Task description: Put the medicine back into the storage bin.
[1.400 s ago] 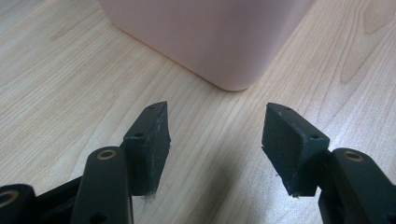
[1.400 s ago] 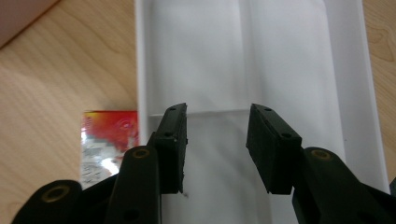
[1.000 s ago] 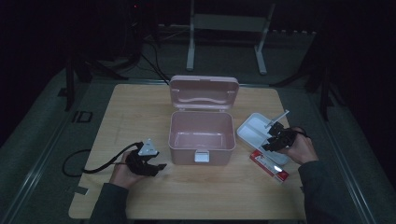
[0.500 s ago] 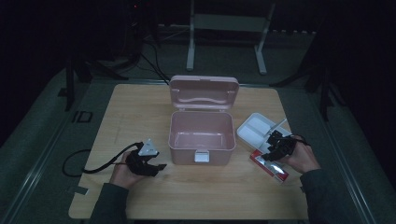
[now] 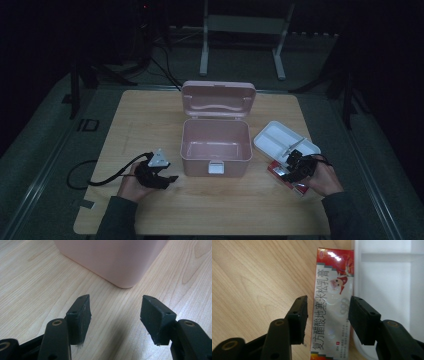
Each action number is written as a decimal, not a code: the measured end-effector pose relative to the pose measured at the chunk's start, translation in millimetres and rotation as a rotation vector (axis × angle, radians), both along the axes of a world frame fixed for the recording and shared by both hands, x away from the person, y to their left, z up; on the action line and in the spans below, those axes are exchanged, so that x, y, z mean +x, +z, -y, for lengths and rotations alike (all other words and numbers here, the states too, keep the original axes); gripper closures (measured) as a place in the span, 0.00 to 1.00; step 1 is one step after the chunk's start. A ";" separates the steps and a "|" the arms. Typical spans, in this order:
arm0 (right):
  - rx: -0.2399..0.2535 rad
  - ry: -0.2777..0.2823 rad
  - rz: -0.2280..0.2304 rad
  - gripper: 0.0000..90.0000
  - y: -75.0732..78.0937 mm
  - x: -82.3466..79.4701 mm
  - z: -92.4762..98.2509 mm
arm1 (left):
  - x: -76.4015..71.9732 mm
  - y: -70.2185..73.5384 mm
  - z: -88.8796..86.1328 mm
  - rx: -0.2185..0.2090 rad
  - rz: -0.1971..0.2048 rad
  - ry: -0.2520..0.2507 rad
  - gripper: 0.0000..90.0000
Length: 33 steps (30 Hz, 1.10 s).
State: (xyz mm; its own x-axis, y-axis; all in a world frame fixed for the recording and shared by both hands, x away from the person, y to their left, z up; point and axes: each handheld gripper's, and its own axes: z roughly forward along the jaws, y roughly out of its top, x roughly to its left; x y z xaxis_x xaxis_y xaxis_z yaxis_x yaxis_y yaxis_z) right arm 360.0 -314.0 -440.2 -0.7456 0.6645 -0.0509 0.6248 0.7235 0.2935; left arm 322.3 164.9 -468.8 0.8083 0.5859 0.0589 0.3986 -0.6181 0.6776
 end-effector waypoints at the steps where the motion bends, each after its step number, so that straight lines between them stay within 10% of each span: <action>1: -0.002 0.000 0.005 0.54 -0.2 -0.5 -0.4 | 0.0 0.0 -0.1 0.001 0.000 0.000 0.46; 33: -0.026 -0.064 0.019 0.50 -1.7 -37.5 30.4 | 0.1 -0.1 0.2 0.002 -0.001 -0.001 0.46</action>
State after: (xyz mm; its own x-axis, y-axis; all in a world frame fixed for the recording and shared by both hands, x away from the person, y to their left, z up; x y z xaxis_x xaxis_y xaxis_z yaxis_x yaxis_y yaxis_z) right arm 322.4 -344.4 -442.0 -0.7000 0.7094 -0.0824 0.6649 0.6895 0.2872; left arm 322.4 164.7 -468.9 0.8086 0.5853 0.0590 0.3991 -0.6195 0.6760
